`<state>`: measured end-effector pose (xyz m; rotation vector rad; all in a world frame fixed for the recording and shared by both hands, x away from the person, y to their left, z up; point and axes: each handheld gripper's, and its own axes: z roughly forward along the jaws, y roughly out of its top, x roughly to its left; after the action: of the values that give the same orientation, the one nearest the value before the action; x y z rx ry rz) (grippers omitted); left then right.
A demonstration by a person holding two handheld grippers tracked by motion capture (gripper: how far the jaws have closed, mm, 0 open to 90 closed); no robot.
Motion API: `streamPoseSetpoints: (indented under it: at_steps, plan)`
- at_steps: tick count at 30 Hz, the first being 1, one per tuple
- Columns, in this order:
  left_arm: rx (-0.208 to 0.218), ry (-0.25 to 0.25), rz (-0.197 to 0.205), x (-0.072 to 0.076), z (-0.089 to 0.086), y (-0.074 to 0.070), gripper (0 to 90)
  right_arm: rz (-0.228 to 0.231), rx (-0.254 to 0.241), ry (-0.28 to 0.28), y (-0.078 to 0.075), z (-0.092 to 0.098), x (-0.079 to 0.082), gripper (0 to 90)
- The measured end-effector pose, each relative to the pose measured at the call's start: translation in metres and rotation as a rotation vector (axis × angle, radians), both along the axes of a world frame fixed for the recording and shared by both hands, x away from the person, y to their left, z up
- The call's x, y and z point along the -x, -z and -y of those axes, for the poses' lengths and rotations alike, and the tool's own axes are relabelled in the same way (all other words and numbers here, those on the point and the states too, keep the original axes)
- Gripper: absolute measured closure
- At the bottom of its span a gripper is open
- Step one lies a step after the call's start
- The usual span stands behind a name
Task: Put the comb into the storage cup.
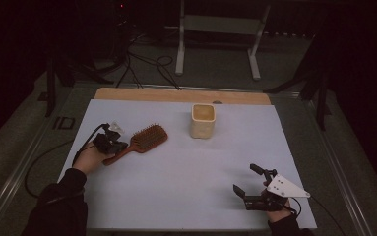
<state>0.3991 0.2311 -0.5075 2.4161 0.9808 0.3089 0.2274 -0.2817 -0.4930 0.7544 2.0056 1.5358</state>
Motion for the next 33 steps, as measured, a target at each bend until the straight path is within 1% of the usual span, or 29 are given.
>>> streamPoseSetpoints:
  at_steps: [2,5,9,12,13,14,16,20,22,24,25,27,28,30,33]
  plan:
    - [0.014,0.0,-0.013,0.004,-0.001,0.0,90.0,-0.002,0.003,0.0,0.0,0.0,0.0,8.9]
    - [0.024,0.0,-0.014,0.009,0.0,0.0,90.0,-0.001,-0.001,-0.002,0.0,0.0,0.0,8.9]
    - [0.023,0.002,-0.028,0.013,0.002,-0.001,90.0,-0.003,-0.002,-0.001,0.0,-0.001,0.0,9.0]
    - [0.011,0.012,-0.038,0.016,0.004,-0.002,90.0,0.0,0.007,-0.001,0.001,-0.001,-0.001,8.9]
    - [0.007,0.007,-0.037,0.017,0.004,-0.003,90.0,0.002,0.007,0.0,0.001,-0.001,-0.001,8.9]
    - [0.005,-0.009,-0.034,0.018,0.004,-0.004,90.0,-0.001,0.0,-0.001,0.001,0.0,-0.001,9.0]
    - [0.013,-0.034,-0.031,0.019,0.003,-0.006,90.0,0.0,0.001,0.002,0.0,0.0,0.0,9.0]
    - [0.028,-0.054,-0.016,0.022,0.0,-0.013,90.0,-0.002,-0.001,0.001,0.0,0.0,-0.001,9.0]
    - [0.024,-0.058,-0.007,0.023,-0.001,-0.016,90.0,0.0,-0.001,0.0,0.0,0.0,-0.001,8.9]
    - [0.037,-0.065,-0.001,0.025,-0.001,-0.02,90.0,-0.003,-0.003,0.001,0.001,0.0,-0.001,8.9]
    - [0.036,-0.075,0.007,0.025,-0.002,-0.022,90.0,-0.002,-0.004,0.001,0.001,0.001,-0.001,8.9]
    - [0.049,-0.089,0.013,0.026,-0.002,-0.028,89.9,-0.001,-0.004,0.001,0.0,0.0,-0.001,8.9]
    - [0.049,-0.101,0.013,0.027,-0.001,-0.032,89.8,-0.001,-0.002,0.001,0.0,0.0,-0.001,8.9]
    - [0.056,-0.106,0.008,0.028,-0.001,-0.039,89.9,-0.003,-0.007,0.003,0.001,0.0,-0.001,9.0]
    - [0.062,-0.126,0.009,0.029,0.0,-0.051,89.8,-0.003,-0.005,0.002,0.0,0.0,-0.001,9.0]
